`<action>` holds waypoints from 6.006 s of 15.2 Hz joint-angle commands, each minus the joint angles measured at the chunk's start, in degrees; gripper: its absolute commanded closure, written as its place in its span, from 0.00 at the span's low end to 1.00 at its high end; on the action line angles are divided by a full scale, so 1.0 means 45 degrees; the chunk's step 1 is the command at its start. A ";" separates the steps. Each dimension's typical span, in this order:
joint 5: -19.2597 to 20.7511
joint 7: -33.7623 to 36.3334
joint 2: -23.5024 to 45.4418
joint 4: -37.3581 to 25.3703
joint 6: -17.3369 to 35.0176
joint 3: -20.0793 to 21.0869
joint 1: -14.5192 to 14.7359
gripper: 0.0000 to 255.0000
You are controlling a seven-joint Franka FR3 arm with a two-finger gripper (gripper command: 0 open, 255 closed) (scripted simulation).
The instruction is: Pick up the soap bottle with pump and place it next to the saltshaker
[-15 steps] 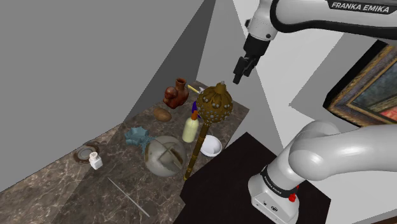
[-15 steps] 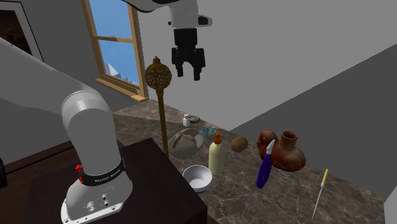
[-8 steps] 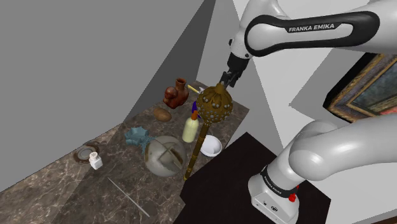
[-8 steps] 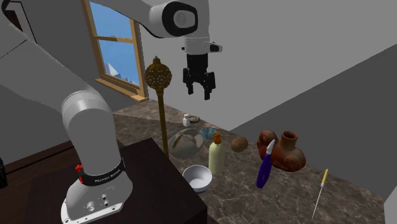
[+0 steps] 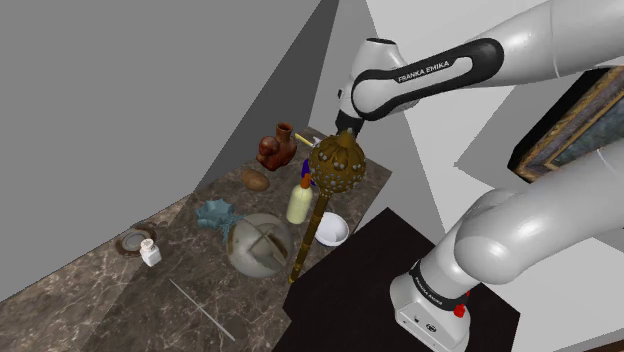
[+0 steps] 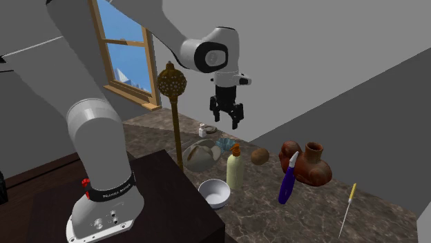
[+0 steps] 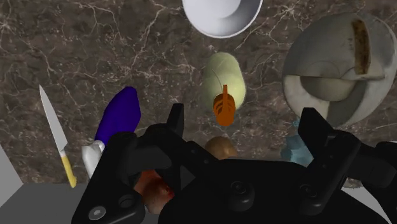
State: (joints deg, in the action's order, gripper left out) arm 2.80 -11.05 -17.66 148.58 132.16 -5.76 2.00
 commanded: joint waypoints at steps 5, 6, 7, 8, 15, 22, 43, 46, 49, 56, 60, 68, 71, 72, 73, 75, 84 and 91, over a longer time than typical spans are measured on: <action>-0.0787 -0.0636 0.3262 -0.0632 0.2693 -0.0142 0.0292 0.00; -0.0976 -0.0804 0.3810 -0.0804 0.3070 -0.0147 0.0318 0.00; -0.1181 -0.0983 0.4359 -0.0995 0.3429 -0.0138 0.0336 0.00; -0.1400 -0.1173 0.4910 -0.1205 0.3768 -0.0115 0.0343 0.00; -0.2090 -0.1727 0.6758 -0.1669 0.5142 0.0132 0.0231 0.00; -0.2248 -0.1843 0.7231 -0.1726 0.5554 0.0220 0.0185 0.00; -0.1770 -0.1463 0.5832 -0.1668 0.4227 -0.0007 0.0322 1.00; -0.1609 -0.1336 0.5339 -0.1697 0.3710 -0.0055 0.0343 1.00; -0.1463 -0.1221 0.4867 -0.1754 0.3187 -0.0088 0.0354 1.00; -0.1187 -0.0998 0.3851 -0.1994 0.1943 -0.0121 0.0353 1.00; -0.1066 -0.0897 0.3331 -0.2196 0.1225 -0.0122 0.0345 1.00; -0.0891 -0.0741 0.2427 -0.2739 -0.0214 -0.0104 0.0326 1.00; -0.0843 -0.0695 0.2137 -0.2989 -0.0752 -0.0094 0.0320 1.00; -0.0829 -0.0681 0.2046 -0.3078 -0.0931 -0.0090 0.0319 1.00; -0.0815 -0.0667 0.1959 -0.3169 -0.1109 -0.0086 0.0317 1.00; -0.0791 -0.0642 0.1792 -0.3360 -0.1465 -0.0079 0.0314 1.00; -0.0714 -0.0550 0.1191 -0.4350 -0.3052 -0.0044 0.0307 1.00; -0.0682 -0.0499 0.0887 -0.5265 -0.4269 -0.0020 0.0308 1.00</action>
State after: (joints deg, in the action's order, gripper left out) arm -0.27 -13.40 -13.57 125.76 113.92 -5.91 3.34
